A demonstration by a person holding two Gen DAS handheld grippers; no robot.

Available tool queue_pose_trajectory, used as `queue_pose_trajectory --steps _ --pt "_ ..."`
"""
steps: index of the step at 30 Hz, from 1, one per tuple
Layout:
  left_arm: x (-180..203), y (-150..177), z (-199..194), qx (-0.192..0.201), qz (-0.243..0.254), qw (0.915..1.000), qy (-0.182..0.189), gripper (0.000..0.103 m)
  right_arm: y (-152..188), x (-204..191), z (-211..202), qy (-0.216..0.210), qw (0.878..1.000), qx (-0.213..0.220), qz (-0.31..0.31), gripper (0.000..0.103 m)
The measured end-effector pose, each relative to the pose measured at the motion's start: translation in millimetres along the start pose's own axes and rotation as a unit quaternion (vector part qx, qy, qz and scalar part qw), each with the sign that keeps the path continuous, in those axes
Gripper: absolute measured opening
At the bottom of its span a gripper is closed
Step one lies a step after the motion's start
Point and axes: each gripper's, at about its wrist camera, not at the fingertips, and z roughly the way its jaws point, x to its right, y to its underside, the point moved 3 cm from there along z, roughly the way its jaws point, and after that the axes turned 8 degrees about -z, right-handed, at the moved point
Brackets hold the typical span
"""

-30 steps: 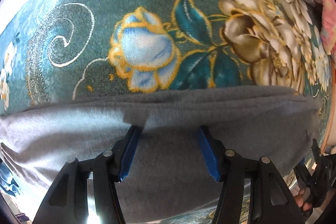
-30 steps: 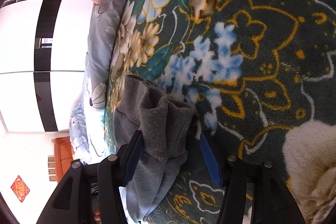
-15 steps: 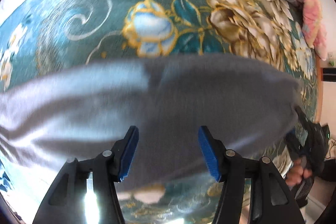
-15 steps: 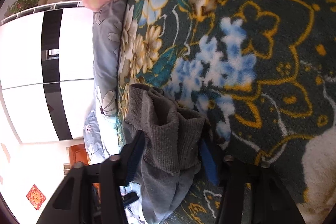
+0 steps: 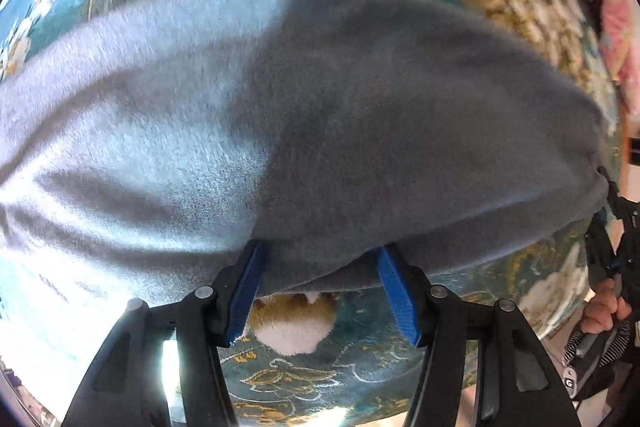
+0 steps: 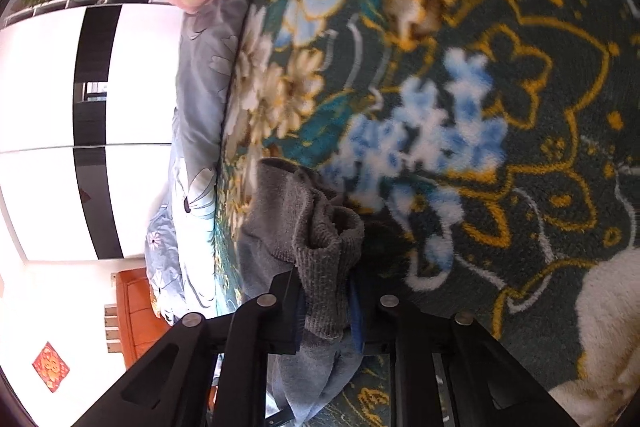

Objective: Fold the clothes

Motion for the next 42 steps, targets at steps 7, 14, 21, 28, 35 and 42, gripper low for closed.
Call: queue_pose_trajectory --steps 7,14,21,28,35,42 --pt "-39.9 7.4 -36.9 0.025 -0.021 0.9993 0.021 0.060 5.8 -60.9 -21.7 0.026 0.995 0.017 -0.090 0.018" --pt "-102.3 15.8 -69.4 0.050 -0.051 0.9969 0.033 0.060 35.2 -148.7 -30.2 0.092 0.970 0.023 -0.226 0.018" --pt "-198.3 31.8 -96.9 0.067 -0.112 0.9898 0.057 0.060 110.2 -246.6 0.5 0.138 0.918 0.001 -0.372 0.017" --pt "-276.0 49.7 -109.2 0.082 -0.166 0.9805 0.067 0.060 209.6 -303.9 64.6 0.130 0.887 -0.052 -0.440 0.017" --pt "-338.7 64.0 -105.6 0.077 -0.210 0.9719 0.072 0.060 307.8 -307.8 145.2 0.158 0.841 -0.118 -0.504 0.017" --pt "-359.0 60.4 -91.7 0.071 -0.205 0.9731 0.076 0.060 377.8 -288.4 191.1 0.213 0.788 -0.153 -0.557 0.023"
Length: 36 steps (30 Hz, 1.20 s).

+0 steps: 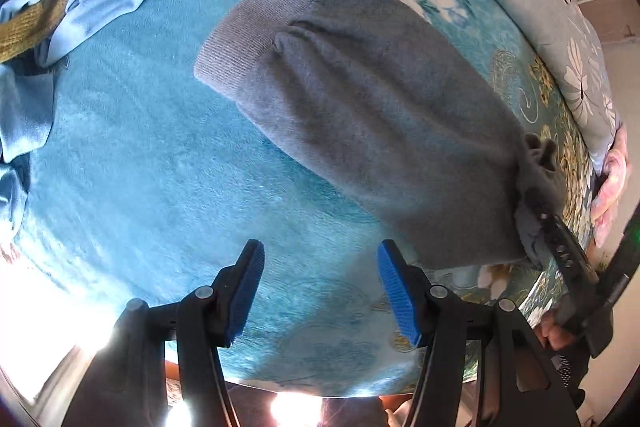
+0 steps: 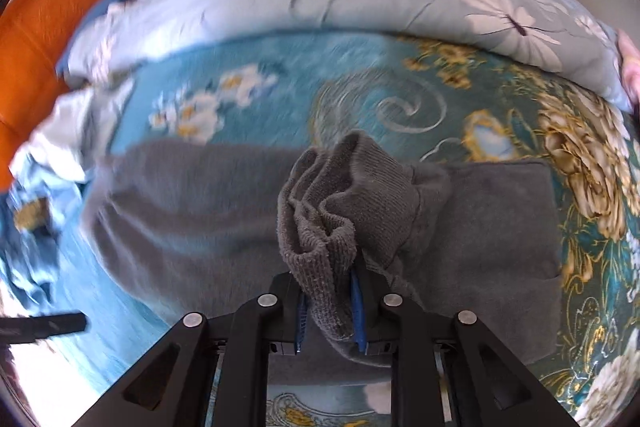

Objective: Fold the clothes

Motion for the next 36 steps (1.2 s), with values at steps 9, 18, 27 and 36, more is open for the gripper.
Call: queue_pose_trajectory --steps 9,18,27,36 --pt "43.3 -10.9 8.5 -0.008 0.061 0.9976 0.032 0.060 10.0 -23.9 -19.4 -0.096 0.995 0.015 0.001 0.047" --pt "159.4 -12.3 33.2 -0.018 0.186 0.9774 0.100 0.061 39.0 76.6 -56.2 -0.038 0.989 0.029 0.140 0.051" --pt "246.4 -11.6 59.1 -0.012 0.336 0.9352 0.112 0.061 80.3 131.0 -46.6 -0.020 0.984 -0.015 0.175 0.052" --pt "249.9 -3.8 81.5 -0.084 0.417 0.8991 0.105 0.059 104.0 155.3 -36.3 -0.030 0.977 -0.033 0.209 0.052"
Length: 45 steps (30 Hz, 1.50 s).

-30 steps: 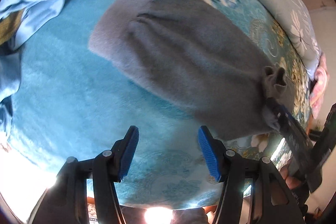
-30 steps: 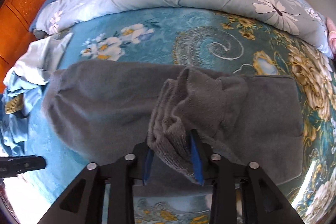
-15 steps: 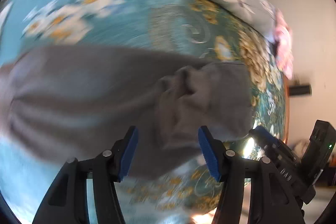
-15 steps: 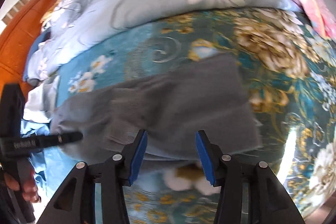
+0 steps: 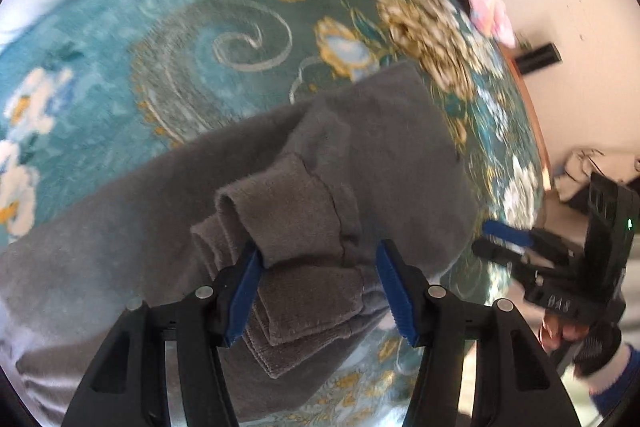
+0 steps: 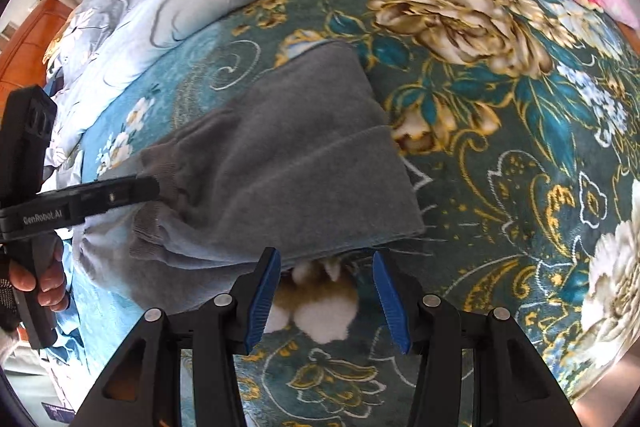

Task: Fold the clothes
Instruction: 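Grasp the ribbed cuff with the left tool and lift it over the fold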

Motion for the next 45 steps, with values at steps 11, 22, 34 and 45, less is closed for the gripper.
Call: queue_pose_trajectory --steps 11,22,34,45 --pt "-26.6 -3.7 -13.7 0.013 -0.061 0.9978 0.024 0.009 3.4 21.6 2.1 -0.004 0.999 -0.004 0.035 0.052" --pt "-53.5 29.7 -55.0 0.074 -0.162 0.9831 0.041 0.004 13.8 13.2 8.6 -0.015 0.999 -0.015 0.040 0.053" --pt "-61.0 48.4 -48.9 0.054 -0.219 0.9732 0.045 0.041 16.3 7.9 11.8 -0.021 0.999 -0.016 0.037 0.053" --pt "-73.9 71.7 -11.8 0.007 -0.311 0.9469 0.080 0.059 19.4 7.1 11.1 -0.026 0.999 -0.016 0.036 0.054"
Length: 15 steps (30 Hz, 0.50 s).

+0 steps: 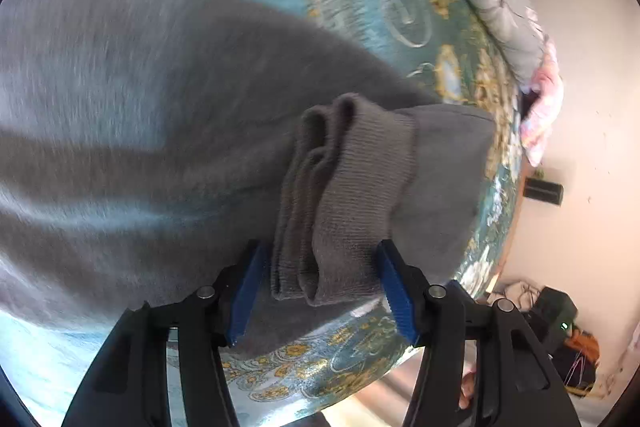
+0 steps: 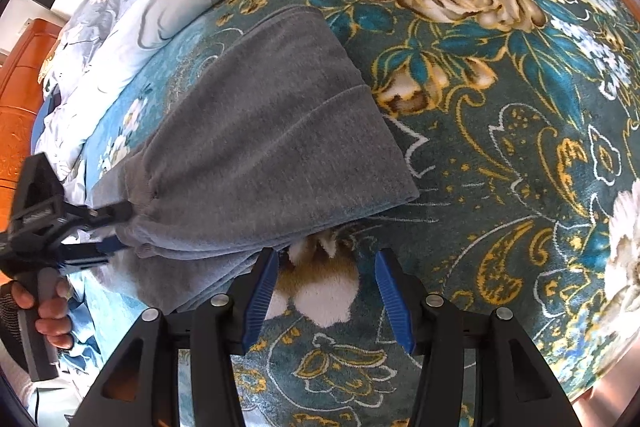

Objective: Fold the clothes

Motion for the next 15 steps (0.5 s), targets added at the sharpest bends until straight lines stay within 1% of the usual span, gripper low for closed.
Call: queue_pose_trajectory --steps 1,3,4,6,8,10,12,15 --pt "-2.5 0.8 0.9 0.005 -0.009 0.9999 0.002 0.051 -0.6 0.5 -1.5 0.001 1.000 0.002 -0.001 0.054" --pt "-6.1 2.8 -2.0 0.022 -0.024 0.9995 0.005 0.032 -1.9 2.0 -5.0 0.003 1.000 0.006 -0.002 0.054" --pt "-6.2 4.2 -3.3 0.030 -0.023 0.9993 -0.003 0.029 -2.8 2.4 -6.6 0.004 1.000 0.009 -0.002 0.055" --pt "-6.9 7.5 -3.1 0.038 -0.018 0.9989 -0.020 0.028 -6.4 1.8 -11.7 0.002 1.000 0.020 -0.004 0.055" --pt "-9.1 9.2 0.3 0.034 -0.017 0.9987 -0.033 0.028 -12.5 -1.6 -16.1 -0.005 0.999 0.034 -0.009 0.055" --pt "-9.9 9.7 0.8 0.034 -0.016 0.9988 -0.032 0.030 -19.9 -6.7 -18.3 -0.013 0.999 0.044 -0.015 0.055" --pt "-10.4 10.1 -3.4 0.039 -0.016 0.9988 -0.025 0.030 -27.9 -14.6 -14.4 -0.027 0.998 0.045 -0.024 0.055" --pt "-10.5 11.6 -13.4 0.046 -0.016 0.9987 -0.013 0.032 -34.4 -30.9 -0.9 -0.046 0.997 0.031 -0.055 0.055"
